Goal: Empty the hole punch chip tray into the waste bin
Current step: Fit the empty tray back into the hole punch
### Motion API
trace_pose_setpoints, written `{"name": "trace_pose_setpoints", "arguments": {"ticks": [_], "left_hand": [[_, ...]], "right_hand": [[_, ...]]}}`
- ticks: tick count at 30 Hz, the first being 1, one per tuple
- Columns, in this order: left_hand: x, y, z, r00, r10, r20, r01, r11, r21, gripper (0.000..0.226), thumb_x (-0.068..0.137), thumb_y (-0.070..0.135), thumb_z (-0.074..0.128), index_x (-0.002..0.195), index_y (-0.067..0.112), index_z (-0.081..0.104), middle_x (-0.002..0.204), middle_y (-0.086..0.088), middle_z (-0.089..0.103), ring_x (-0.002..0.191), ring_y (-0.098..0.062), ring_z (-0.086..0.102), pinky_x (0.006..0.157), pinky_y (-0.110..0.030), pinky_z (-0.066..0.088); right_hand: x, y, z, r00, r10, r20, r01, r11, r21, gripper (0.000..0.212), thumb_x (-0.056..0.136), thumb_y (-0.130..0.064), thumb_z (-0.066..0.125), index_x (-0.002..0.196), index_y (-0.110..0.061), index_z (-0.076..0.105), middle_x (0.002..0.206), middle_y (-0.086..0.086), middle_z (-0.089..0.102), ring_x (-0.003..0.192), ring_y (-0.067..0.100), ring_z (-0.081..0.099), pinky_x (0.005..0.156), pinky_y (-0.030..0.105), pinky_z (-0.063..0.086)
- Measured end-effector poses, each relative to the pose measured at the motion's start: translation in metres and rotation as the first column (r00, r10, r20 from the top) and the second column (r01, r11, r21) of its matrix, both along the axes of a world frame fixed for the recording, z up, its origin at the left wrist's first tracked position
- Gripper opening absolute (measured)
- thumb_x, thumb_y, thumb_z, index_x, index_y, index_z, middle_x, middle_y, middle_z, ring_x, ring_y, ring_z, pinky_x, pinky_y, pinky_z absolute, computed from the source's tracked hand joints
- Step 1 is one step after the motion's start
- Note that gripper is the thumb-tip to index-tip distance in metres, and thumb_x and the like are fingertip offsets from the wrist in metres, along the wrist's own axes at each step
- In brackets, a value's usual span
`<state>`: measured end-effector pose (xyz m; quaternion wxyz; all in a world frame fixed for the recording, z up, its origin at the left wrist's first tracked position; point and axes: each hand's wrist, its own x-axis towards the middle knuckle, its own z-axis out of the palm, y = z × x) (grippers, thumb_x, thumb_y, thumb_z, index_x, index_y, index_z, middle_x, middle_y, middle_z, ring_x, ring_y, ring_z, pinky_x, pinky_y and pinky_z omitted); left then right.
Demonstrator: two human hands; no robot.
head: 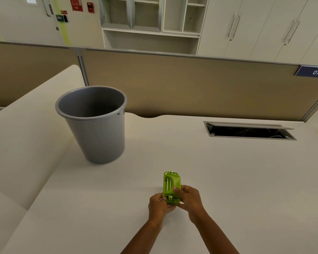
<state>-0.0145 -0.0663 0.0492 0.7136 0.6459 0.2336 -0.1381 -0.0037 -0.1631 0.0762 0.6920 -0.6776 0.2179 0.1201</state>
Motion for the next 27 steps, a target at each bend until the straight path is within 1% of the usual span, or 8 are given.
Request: {"name": "trace_pose_setpoints", "arguments": {"ticks": [3, 8, 12, 14, 17, 20, 24, 27], "left_hand": [[0.001, -0.001, -0.001, 1.0, 0.02, 0.0, -0.02, 1.0, 0.012, 0.028, 0.093, -0.006, 0.034, 0.105, -0.01, 0.06, 0.1, -0.026, 0.065, 0.082, -0.034, 0.066, 0.059, -0.023, 0.058], [0.004, -0.001, -0.005, 0.998, -0.032, -0.058, 0.033, 0.999, 0.016, 0.025, 0.094, 0.001, 0.039, 0.108, -0.008, 0.058, 0.104, -0.025, 0.065, 0.082, -0.031, 0.065, 0.055, -0.02, 0.056], [0.009, 0.001, -0.006, 0.995, -0.104, -0.002, 0.103, 0.984, 0.144, 0.022, 0.09, 0.0, 0.046, 0.101, -0.011, 0.062, 0.095, -0.02, 0.066, 0.078, -0.03, 0.065, 0.076, -0.035, 0.057], [0.01, 0.004, -0.006, 0.988, -0.142, 0.059, 0.117, 0.945, 0.306, 0.022, 0.088, 0.0, 0.048, 0.101, -0.007, 0.063, 0.102, -0.02, 0.068, 0.092, -0.032, 0.064, 0.087, -0.034, 0.052], [0.007, 0.01, -0.007, 0.954, -0.267, 0.136, 0.141, 0.801, 0.581, 0.027, 0.093, 0.008, 0.043, 0.115, 0.003, 0.058, 0.121, -0.011, 0.063, 0.112, -0.022, 0.057, 0.092, -0.022, 0.043], [0.005, 0.019, -0.012, 0.924, -0.338, 0.178, 0.109, 0.681, 0.724, 0.033, 0.096, 0.015, 0.039, 0.126, 0.012, 0.05, 0.133, -0.004, 0.054, 0.124, -0.016, 0.049, 0.1, -0.021, 0.037], [0.008, 0.028, -0.018, 0.867, -0.493, 0.066, 0.171, 0.419, 0.892, 0.042, 0.099, 0.022, 0.027, 0.141, 0.017, 0.029, 0.153, 0.001, 0.027, 0.143, -0.013, 0.018, 0.113, -0.022, 0.021], [0.01, 0.033, -0.02, 0.829, -0.559, 0.002, 0.186, 0.279, 0.942, 0.047, 0.099, 0.023, 0.023, 0.145, 0.016, 0.017, 0.157, -0.002, 0.011, 0.145, -0.016, 0.004, 0.117, -0.025, 0.01]], "right_hand": [[0.001, 0.001, -0.002, 1.0, 0.0, 0.009, 0.0, 0.999, -0.039, 0.014, 0.084, -0.009, 0.062, 0.07, -0.007, 0.064, 0.086, 0.021, 0.066, 0.081, 0.029, 0.062, 0.083, 0.043, 0.053], [0.004, -0.005, -0.01, 1.0, -0.021, -0.001, 0.021, 0.996, -0.092, 0.02, 0.084, -0.007, 0.062, 0.064, -0.007, 0.064, 0.083, 0.023, 0.066, 0.08, 0.031, 0.061, 0.086, 0.049, 0.052], [0.013, -0.014, -0.016, 0.998, -0.062, -0.015, 0.059, 0.989, -0.136, 0.02, 0.083, -0.006, 0.062, 0.063, -0.002, 0.062, 0.079, 0.023, 0.062, 0.078, 0.03, 0.058, 0.084, 0.052, 0.051], [0.021, -0.021, -0.018, 0.996, -0.094, 0.004, 0.093, 0.974, -0.207, 0.017, 0.082, -0.006, 0.064, 0.065, -0.002, 0.065, 0.07, 0.017, 0.061, 0.075, 0.029, 0.058, 0.078, 0.048, 0.052], [0.035, -0.036, -0.02, 0.991, -0.128, 0.033, 0.132, 0.938, -0.322, 0.02, 0.081, -0.007, 0.065, 0.083, 0.013, 0.067, 0.068, 0.013, 0.059, 0.072, 0.025, 0.054, 0.062, 0.033, 0.043], [0.049, -0.051, -0.021, 0.989, -0.146, 0.037, 0.149, 0.906, -0.395, 0.025, 0.08, -0.008, 0.065, 0.09, 0.015, 0.067, 0.076, 0.019, 0.061, 0.073, 0.024, 0.053, 0.054, 0.028, 0.037], [0.067, -0.062, -0.023, 0.985, -0.168, 0.041, 0.168, 0.876, -0.452, 0.024, 0.08, -0.007, 0.065, 0.091, 0.015, 0.067, 0.095, 0.032, 0.069, 0.074, 0.025, 0.054, 0.063, 0.028, 0.038], [0.075, -0.067, -0.026, 0.985, -0.169, 0.019, 0.157, 0.86, -0.485, 0.026, 0.081, -0.007, 0.065, 0.092, 0.016, 0.067, 0.09, 0.031, 0.068, 0.078, 0.032, 0.057, 0.067, 0.029, 0.037]]}}
